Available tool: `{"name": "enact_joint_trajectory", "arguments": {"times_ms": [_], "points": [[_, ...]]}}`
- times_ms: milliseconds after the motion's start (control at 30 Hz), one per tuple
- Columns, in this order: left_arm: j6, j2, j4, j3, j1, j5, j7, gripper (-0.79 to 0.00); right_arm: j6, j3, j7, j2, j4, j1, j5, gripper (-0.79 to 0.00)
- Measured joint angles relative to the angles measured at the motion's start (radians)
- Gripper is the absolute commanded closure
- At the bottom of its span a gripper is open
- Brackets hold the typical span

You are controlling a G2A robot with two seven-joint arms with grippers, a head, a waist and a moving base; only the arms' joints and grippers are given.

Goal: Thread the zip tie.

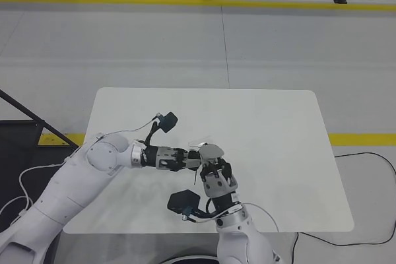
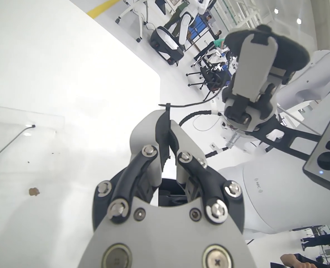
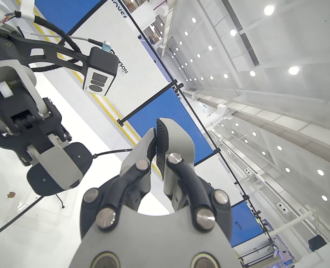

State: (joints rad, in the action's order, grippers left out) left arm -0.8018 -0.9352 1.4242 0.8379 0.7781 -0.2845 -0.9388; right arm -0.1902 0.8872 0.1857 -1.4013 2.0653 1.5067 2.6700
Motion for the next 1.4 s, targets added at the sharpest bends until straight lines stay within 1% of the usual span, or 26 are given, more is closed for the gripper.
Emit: {"name": "enact_joint_trajectory", "arguments": {"times_ms": [100, 233, 400, 533, 600, 700, 767, 833, 933, 1033, 1100, 1233, 1267, 1400], "points": [[-0.001, -0.002, 0.007, 0.004, 0.007, 0.021, 0.017, 0.000, 0.017, 0.009, -0.012, 0.001, 0.008, 0.006, -0.011, -0.422], [-0.008, -0.004, 0.011, 0.010, 0.014, 0.031, 0.026, 0.000, 0.035, 0.014, -0.031, 0.001, 0.018, 0.013, -0.027, -0.391], [-0.025, -0.005, 0.011, 0.022, 0.023, 0.032, 0.039, 0.000, 0.052, 0.025, -0.063, 0.003, 0.033, 0.024, -0.050, -0.376], [-0.038, -0.007, 0.010, 0.036, 0.033, 0.053, 0.070, 0.000, 0.084, 0.042, -0.119, 0.009, 0.052, 0.042, -0.101, -0.357], [-0.042, -0.008, 0.012, 0.041, 0.037, 0.063, 0.082, 0.000, 0.111, 0.055, -0.158, 0.013, 0.063, 0.052, -0.135, -0.360], [-0.049, -0.008, 0.015, 0.050, 0.043, 0.081, 0.100, 0.000, 0.191, 0.087, -0.254, 0.024, 0.088, 0.072, -0.211, -0.372], [-0.053, -0.009, 0.019, 0.058, 0.049, 0.100, 0.118, 0.000, 0.261, 0.120, -0.323, 0.034, 0.105, 0.086, -0.263, -0.385], [-0.052, -0.009, 0.026, 0.065, 0.058, 0.123, 0.137, 0.000, 0.336, 0.157, -0.392, 0.045, 0.121, 0.097, -0.310, -0.422], [-0.050, -0.010, 0.036, 0.071, 0.068, 0.144, 0.155, 0.000, 0.418, 0.211, -0.478, 0.058, 0.140, 0.116, -0.365, -0.471], [-0.049, -0.011, 0.042, 0.075, 0.074, 0.151, 0.163, 0.000, 0.460, 0.260, -0.543, 0.070, 0.151, 0.134, -0.401, -0.477], [-0.049, -0.011, 0.044, 0.077, 0.077, 0.152, 0.162, 0.000, 0.442, 0.290, -0.550, 0.074, 0.158, 0.150, -0.409, -0.453], [-0.054, -0.012, 0.046, 0.077, 0.078, 0.131, 0.144, 0.000, 0.331, 0.313, -0.475, 0.078, 0.170, 0.206, -0.329, -0.431], [-0.056, -0.012, 0.046, 0.078, 0.078, 0.123, 0.137, 0.000, 0.317, 0.312, -0.460, 0.079, 0.170, 0.216, -0.308, -0.413], [-0.066, -0.010, 0.040, 0.082, 0.076, 0.086, 0.107, 0.000, 0.293, 0.311, -0.418, 0.084, 0.167, 0.244, -0.253, -0.391]]}}
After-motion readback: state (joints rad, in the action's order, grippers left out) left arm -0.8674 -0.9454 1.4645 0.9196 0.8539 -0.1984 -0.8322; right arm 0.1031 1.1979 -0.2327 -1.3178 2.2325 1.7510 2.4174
